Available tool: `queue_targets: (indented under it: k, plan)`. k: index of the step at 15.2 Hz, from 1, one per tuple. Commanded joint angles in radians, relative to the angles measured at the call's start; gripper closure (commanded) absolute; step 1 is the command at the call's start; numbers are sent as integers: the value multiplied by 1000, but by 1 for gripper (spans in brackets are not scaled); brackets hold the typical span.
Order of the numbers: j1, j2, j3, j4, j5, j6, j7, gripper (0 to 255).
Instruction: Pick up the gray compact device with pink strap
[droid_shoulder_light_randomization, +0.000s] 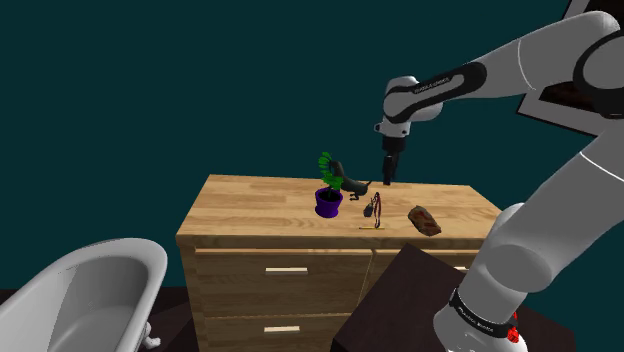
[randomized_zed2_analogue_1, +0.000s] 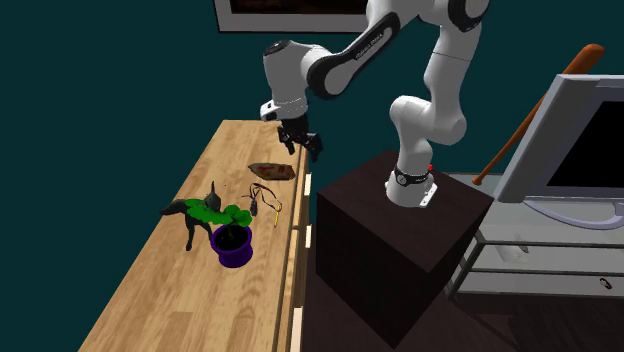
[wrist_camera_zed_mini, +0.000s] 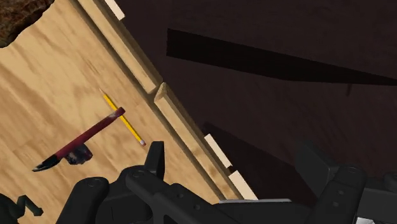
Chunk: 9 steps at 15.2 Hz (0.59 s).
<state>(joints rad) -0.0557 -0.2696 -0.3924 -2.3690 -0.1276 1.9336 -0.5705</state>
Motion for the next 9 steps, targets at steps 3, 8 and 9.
queue_targets:
  k: [3, 8, 9]
  plan:
    - [-7, 152, -54, 59, 27, 81, -118, 0]
    - [-32, 364, -91, 174, 104, 153, -272, 0]
    - [-41, 407, -93, 201, 122, 163, -302, 0]
